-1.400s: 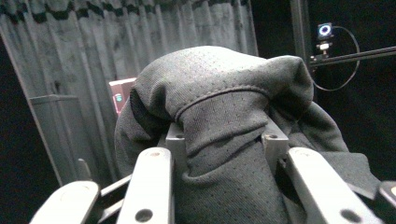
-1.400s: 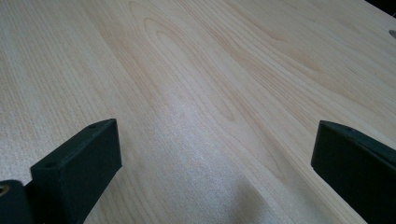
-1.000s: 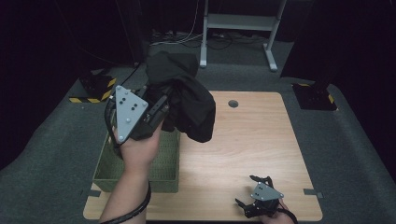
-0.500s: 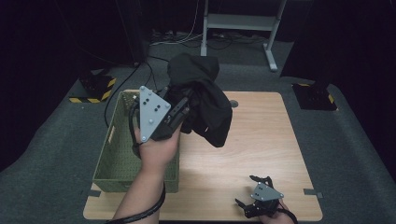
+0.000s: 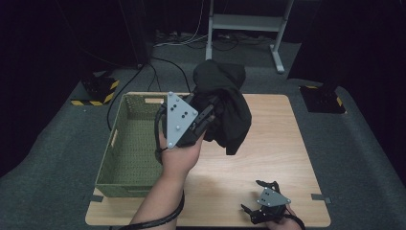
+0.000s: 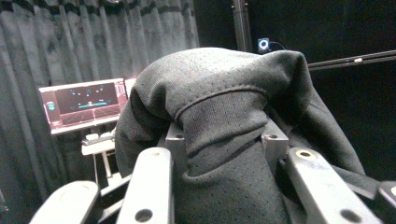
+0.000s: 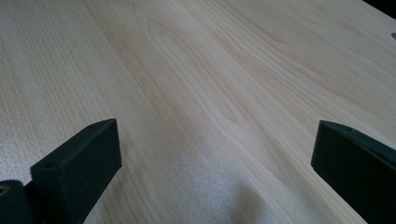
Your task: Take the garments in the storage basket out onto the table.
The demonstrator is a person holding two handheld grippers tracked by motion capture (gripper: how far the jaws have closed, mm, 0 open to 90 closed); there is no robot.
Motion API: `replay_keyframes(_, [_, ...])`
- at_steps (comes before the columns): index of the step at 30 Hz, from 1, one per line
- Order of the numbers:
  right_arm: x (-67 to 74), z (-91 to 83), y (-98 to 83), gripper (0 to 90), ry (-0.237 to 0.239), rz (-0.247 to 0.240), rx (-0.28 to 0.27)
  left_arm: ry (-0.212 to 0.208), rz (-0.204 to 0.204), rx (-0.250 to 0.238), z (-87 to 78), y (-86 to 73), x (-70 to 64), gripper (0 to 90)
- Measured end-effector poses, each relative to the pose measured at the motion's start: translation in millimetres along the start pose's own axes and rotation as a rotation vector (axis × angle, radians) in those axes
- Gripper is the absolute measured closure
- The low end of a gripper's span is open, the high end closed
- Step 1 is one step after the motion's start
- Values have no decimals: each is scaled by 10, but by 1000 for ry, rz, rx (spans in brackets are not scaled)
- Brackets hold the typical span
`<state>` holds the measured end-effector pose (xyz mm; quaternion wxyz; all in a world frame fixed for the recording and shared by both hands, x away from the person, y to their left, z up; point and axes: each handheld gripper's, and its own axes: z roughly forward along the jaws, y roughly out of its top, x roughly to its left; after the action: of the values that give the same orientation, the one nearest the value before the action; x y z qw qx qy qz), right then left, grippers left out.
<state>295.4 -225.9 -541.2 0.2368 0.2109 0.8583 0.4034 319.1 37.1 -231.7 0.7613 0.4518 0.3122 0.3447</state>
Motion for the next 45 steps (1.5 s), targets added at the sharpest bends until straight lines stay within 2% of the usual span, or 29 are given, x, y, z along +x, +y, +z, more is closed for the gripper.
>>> replay_keyframes(5, [-1,-1,0,15,2,1,-1,-3,-6,9,43,-71,-35,658])
replay_keyframes(12, [1,-5,-1,15,3,5,-2,5,-5,38,106,-254,-69,657])
replay_keyframes(23, [1,-6,-2,15,5,5,-4,19,3,70,144,-445,-72,657])
replay_keyframes(33, [0,-7,-2,15,5,4,-5,47,-4,119,181,-736,-24,657])
replay_keyframes(44, [-2,-13,-6,15,10,5,-10,82,-12,154,200,-970,53,656])
replay_keyframes(45, [-2,-14,-6,15,10,4,-10,86,-11,174,208,-1020,75,656])
